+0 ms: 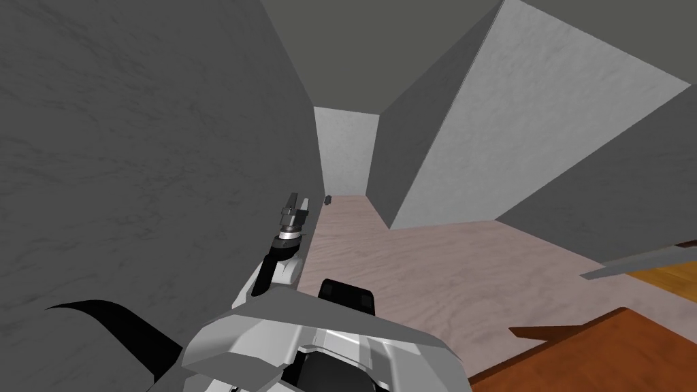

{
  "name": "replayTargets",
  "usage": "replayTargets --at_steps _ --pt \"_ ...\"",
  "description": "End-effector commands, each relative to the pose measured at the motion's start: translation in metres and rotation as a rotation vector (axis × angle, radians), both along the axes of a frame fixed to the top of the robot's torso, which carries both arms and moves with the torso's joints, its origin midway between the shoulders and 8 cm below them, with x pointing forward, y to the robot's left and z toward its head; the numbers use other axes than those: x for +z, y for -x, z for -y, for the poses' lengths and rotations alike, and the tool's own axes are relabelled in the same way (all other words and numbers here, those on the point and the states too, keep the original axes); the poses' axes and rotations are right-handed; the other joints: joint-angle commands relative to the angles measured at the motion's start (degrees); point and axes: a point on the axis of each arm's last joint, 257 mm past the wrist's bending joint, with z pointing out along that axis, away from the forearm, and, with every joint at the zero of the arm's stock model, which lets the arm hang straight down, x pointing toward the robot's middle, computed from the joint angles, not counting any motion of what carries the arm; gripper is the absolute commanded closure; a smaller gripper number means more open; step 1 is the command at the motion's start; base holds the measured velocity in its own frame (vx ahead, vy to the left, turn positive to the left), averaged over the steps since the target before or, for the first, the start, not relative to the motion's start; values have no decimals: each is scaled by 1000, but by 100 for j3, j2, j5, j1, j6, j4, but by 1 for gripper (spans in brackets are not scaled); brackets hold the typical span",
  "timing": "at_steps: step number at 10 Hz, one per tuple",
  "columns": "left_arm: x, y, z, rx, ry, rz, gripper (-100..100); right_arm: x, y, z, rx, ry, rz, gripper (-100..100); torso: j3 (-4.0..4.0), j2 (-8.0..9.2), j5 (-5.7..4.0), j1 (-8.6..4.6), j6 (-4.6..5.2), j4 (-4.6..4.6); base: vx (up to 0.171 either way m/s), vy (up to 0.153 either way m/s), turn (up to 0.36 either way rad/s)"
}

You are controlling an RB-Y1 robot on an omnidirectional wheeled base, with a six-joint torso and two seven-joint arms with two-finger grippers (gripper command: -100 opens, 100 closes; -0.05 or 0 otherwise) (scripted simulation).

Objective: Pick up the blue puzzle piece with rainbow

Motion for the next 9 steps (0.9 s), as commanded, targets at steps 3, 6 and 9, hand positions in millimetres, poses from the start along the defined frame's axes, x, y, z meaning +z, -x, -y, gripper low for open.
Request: replayTargets --at_steps 3,6,9 --pt "0 0 0 0 0 0 0 -3 -5 5 -37 -6 -3 -100 5 9 1 4 -2 2 -85 26 106" --pt "0 0 0 0 0 0 0 -6 -11 11 -48 -5 -13 -100 -3 -4 1 7 -8 -1 -67 34 115" --pt "0 0 0 0 0 0 0 -7 -17 18 -67 -1 -20 -100 4 8 0 0 -8 1 -93 22 109"
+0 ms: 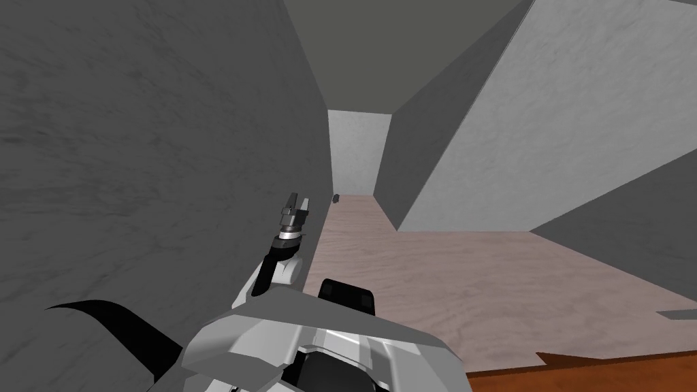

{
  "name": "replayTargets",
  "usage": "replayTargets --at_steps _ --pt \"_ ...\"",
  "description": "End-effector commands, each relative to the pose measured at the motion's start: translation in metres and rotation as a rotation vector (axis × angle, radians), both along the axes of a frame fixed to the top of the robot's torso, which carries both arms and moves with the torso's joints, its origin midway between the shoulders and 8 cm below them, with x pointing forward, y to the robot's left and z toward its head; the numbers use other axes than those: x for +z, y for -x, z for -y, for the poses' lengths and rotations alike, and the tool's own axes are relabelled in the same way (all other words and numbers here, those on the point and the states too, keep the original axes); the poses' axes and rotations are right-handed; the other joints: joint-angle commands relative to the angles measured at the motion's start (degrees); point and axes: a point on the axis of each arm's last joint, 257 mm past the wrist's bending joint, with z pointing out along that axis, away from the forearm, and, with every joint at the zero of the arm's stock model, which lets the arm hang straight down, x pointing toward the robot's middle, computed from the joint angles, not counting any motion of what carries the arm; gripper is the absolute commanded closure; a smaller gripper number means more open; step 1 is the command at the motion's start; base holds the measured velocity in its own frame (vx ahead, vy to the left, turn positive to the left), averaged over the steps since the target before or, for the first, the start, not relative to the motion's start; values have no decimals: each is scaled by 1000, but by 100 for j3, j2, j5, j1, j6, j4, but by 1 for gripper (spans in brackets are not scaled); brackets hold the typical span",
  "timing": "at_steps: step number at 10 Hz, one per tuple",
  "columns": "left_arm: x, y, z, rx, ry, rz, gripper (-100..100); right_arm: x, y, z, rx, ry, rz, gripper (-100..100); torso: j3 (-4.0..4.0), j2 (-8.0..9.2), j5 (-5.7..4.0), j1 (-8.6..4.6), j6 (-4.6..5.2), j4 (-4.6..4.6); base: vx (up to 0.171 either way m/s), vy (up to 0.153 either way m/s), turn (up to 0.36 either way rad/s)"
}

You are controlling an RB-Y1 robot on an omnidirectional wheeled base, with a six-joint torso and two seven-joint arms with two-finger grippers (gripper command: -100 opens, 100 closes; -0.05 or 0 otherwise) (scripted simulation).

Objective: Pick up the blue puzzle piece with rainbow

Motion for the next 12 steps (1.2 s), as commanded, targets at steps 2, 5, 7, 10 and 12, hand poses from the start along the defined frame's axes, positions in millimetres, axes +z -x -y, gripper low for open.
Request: replayTargets --at_steps 2,5,7,10,12 --pt "0 0 0 0 0 0 0 1 0 1 -56 -6 16 -100 -7 -12 0 -3 2 -2 -31 16 -29" --pt "0 0 0 0 0 0 0 0 -7 9 -79 2 11 -100 -1 -3 0 2 0 0 -85 34 113" --pt "0 0 0 0 0 0 0 0 -13 18 -68 17 -4 -100 -17 -31 -1 -8 1 -6 -43 26 85" --pt "0 0 0 0 0 0 0 0 -21 27 -92 32 -5 -100 -7 -14 0 -3 2 -3 -88 42 124" --pt "0 0 0 0 0 0 0 0 -21 27 -140 26 12 -100 -1 -3 2 5 1 -1 -74 36 50"
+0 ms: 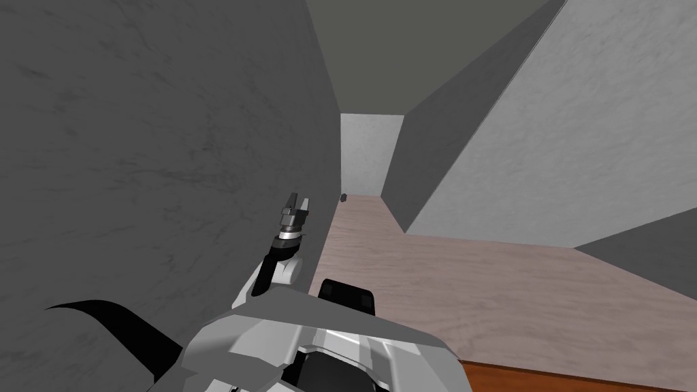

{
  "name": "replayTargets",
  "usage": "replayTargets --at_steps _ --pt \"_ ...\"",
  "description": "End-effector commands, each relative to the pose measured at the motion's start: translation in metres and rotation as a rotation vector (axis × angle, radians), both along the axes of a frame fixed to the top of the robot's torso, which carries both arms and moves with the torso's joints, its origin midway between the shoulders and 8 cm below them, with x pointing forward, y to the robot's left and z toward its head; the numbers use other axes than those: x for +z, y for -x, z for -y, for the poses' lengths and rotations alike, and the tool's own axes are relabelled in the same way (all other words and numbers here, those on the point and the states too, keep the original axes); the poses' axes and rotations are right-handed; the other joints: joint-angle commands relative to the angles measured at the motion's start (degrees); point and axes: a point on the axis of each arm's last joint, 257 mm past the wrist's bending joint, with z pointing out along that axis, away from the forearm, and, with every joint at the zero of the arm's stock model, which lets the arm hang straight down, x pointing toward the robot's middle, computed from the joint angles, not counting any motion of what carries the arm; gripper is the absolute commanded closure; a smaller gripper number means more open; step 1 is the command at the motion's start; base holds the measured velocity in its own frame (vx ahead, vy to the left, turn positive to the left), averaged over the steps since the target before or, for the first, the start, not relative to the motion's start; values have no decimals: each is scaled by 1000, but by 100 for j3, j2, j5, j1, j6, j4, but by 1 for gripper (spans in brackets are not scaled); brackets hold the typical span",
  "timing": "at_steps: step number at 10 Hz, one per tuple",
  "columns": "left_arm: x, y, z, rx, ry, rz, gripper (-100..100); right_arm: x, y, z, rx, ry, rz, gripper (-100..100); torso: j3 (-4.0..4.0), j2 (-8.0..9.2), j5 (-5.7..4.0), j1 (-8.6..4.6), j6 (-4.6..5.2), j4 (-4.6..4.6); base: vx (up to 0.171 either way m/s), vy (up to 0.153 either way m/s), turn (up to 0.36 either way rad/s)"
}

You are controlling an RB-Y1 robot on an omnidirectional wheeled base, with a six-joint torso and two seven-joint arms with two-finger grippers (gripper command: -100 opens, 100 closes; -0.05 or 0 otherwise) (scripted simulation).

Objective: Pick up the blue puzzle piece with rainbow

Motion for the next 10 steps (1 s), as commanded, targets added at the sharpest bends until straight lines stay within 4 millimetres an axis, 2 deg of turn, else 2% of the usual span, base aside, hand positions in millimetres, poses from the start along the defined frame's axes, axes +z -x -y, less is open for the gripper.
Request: replayTargets --at_steps 1,2,5,6,10 --pt "0 0 0 0 0 0 0 0 0 0 -31 -2 11 -100 0 0 0 0 0 0 -2 4 -23" --pt "0 0 0 0 0 0 0 1 -7 10 -9 19 -6 -100 -8 -14 -2 -6 -2 -3 -86 69 225" --pt "0 0 0 0 0 0 0 1 -7 10 -41 16 7 -100 0 0 0 -1 0 0 -52 27 36" --pt "0 0 0 0 0 0 0 1 -7 10 -47 16 8 100 -7 -11 -2 -8 -1 -3 0 0 0" --pt "0 0 0 0 0 0 0 1 -6 10 -46 16 6 100 -11 -21 -4 -12 -3 -3 0 0 0"
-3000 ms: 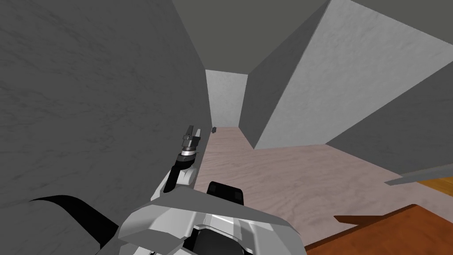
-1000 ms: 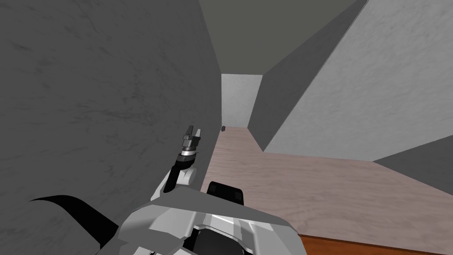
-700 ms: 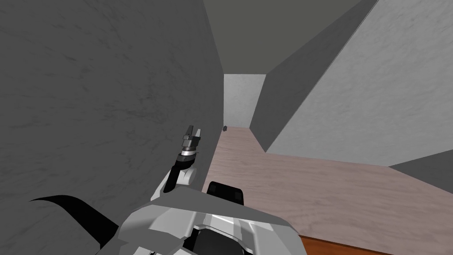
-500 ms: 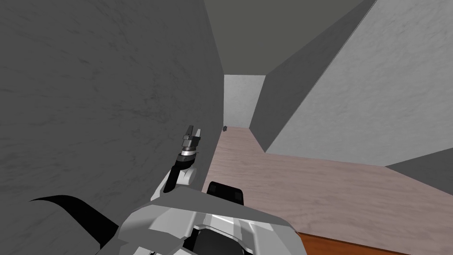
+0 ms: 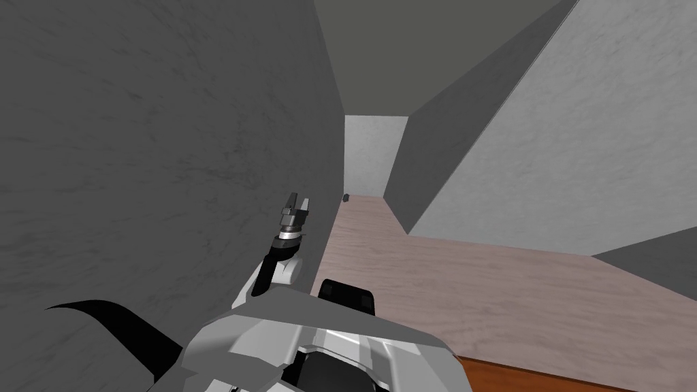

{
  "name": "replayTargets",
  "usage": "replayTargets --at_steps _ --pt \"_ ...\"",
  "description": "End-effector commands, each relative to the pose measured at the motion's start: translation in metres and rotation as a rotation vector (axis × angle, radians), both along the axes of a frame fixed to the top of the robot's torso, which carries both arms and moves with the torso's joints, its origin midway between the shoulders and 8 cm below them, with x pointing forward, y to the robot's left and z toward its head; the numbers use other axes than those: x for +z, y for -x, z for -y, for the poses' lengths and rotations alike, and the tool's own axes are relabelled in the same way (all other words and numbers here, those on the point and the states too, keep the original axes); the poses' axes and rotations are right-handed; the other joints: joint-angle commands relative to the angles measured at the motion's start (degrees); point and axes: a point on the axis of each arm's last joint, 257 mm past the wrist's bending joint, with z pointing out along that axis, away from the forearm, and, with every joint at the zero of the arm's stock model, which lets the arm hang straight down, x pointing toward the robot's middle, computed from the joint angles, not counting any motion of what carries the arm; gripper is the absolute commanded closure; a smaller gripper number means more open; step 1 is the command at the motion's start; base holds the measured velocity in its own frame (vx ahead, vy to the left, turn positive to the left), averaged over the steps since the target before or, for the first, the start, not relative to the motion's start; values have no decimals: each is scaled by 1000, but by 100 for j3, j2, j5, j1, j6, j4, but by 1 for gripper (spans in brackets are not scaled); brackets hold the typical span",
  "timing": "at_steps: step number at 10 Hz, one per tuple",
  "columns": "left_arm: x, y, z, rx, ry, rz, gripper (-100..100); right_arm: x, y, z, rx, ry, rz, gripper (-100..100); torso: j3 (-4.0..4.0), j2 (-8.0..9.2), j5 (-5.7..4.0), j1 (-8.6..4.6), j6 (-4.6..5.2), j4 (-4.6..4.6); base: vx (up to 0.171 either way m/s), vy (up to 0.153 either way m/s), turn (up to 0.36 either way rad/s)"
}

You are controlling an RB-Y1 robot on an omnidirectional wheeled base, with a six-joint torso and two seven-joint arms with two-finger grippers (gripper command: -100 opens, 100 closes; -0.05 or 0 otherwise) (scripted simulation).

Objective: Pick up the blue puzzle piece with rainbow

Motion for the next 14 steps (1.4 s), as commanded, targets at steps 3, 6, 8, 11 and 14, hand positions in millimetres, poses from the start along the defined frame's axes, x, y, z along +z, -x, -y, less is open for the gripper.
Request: replayTargets --at_steps 3,6,8,11,14 --pt "0 0 0 0 0 0 0 -2 6 -10 12 -19 7 100 -11 -19 -3 -18 15 -6 71 -47 -124" --pt "0 0 0 0 0 0 0 -2 13 -20 34 -34 9 100 -23 -42 -8 -30 -1 -6 106 -63 -97" --pt "0 0 0 0 0 0 0 -2 20 -28 26 -48 25 100 -6 -17 -10 -11 -11 5 43 -10 -101" --pt "0 0 0 0 0 0 0 -2 20 -28 80 -43 4 100 -11 -27 -14 -26 -14 5 59 -23 -31" --pt "0 0 0 0 0 0 0 -1 26 -36 101 -50 10 100 -17 -35 -16 -30 -6 -1 83 -35 -117"
